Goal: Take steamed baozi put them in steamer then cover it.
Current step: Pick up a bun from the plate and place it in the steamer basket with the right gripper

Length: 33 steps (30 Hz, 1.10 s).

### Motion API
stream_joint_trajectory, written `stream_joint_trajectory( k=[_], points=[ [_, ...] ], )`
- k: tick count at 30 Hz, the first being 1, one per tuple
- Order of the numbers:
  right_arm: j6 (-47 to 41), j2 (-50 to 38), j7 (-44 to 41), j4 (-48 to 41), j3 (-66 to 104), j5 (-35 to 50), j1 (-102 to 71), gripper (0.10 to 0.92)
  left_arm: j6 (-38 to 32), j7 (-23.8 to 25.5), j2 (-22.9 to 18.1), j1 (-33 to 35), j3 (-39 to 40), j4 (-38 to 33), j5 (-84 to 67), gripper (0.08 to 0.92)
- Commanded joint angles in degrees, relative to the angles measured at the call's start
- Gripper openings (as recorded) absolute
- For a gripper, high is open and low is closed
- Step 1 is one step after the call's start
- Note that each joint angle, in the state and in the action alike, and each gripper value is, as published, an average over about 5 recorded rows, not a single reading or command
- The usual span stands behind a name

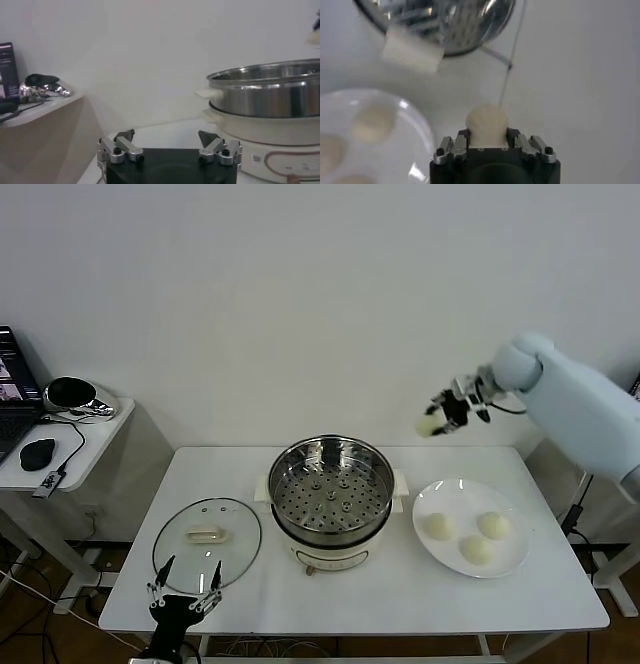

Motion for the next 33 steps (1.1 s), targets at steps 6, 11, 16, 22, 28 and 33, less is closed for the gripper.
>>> stream_joint_trajectory(
  k=[6, 11, 16, 22, 28, 33],
  points=[
    [9.4, 16.7, 2.0, 1.9, -15.3, 2.5, 5.5, 0.475, 0.1, 0.2, 0.1, -0.2, -1.8, 0.0, -1.6, 0.823],
    [16.1, 20.2, 3.6, -1.6, -17.4, -6.2, 2.8, 0.475, 0.2, 0.2, -0.3, -0.3, -2.0, -0.3, -1.7, 0.823],
    [22.2, 21.6, 5.1, -5.2, -17.5, -13.4, 0.2, 0.475, 0.2, 0.3, -0.6, -0.2, -2.2, -0.4, -1.6, 0.823],
    [28.0, 23.6, 7.6, -10.5, -15.7, -20.2, -1.9, 0.478, 0.2, 0.4, -0.8, -0.3, -2.5, -0.5, -1.8, 0.823],
    [30.5, 24.1, 9.1, -11.9, -14.7, -25.2, -3.0, 0.478, 0.2, 0.4, -0.8, -0.4, -2.5, -0.6, -1.9, 0.823],
    [32.6, 24.5, 10.3, -13.4, -13.8, -28.1, -3.7, 0.481, 0.2, 0.5, -0.9, -0.4, -2.4, -0.8, -1.9, 0.823]
  ],
)
